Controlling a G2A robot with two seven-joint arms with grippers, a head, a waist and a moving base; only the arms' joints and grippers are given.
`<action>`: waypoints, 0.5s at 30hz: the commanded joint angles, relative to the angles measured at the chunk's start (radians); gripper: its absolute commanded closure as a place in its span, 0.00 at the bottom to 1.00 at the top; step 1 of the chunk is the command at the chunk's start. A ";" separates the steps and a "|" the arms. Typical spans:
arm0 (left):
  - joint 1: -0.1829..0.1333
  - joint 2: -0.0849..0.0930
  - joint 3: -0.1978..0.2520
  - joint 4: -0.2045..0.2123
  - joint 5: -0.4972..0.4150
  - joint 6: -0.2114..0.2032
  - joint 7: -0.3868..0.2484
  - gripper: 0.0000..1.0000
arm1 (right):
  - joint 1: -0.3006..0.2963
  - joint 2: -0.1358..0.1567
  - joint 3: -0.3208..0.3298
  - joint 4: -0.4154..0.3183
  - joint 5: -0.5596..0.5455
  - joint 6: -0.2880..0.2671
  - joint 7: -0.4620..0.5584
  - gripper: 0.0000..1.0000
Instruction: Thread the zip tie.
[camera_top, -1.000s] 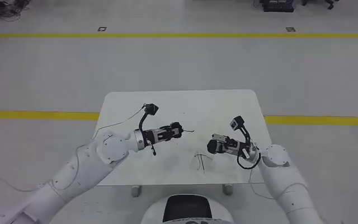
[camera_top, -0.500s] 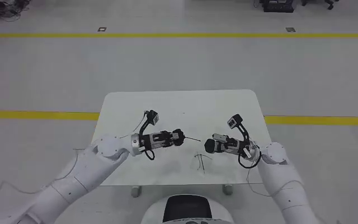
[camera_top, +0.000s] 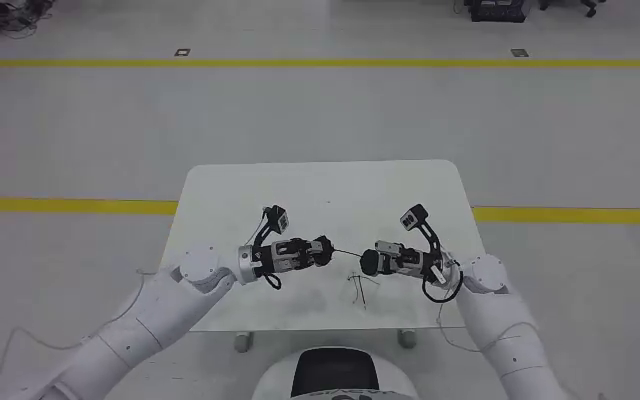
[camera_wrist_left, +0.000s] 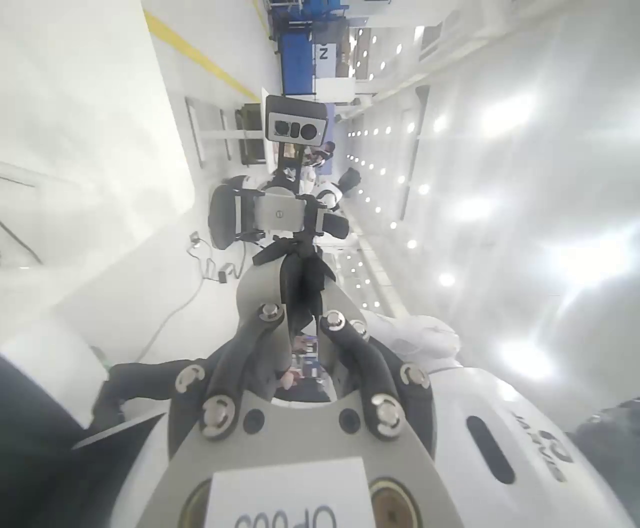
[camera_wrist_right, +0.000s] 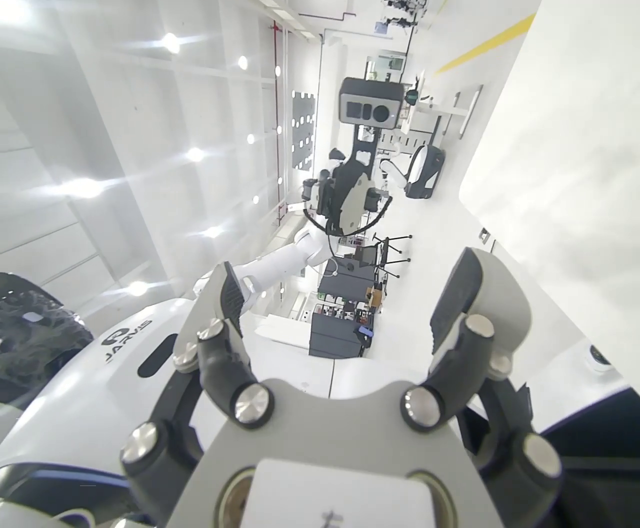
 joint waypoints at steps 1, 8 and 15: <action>0.002 -0.006 -0.002 0.015 -0.048 0.007 -0.022 1.00 | 0.001 -0.004 0.000 -0.001 0.024 0.000 0.026 0.00; -0.008 -0.014 -0.008 0.030 -0.030 -0.036 -0.036 1.00 | -0.001 -0.008 -0.002 0.001 0.040 0.000 0.028 0.00; 0.016 -0.021 -0.003 0.026 -0.097 0.016 -0.036 1.00 | -0.009 -0.007 -0.011 -0.006 0.053 0.000 0.001 0.00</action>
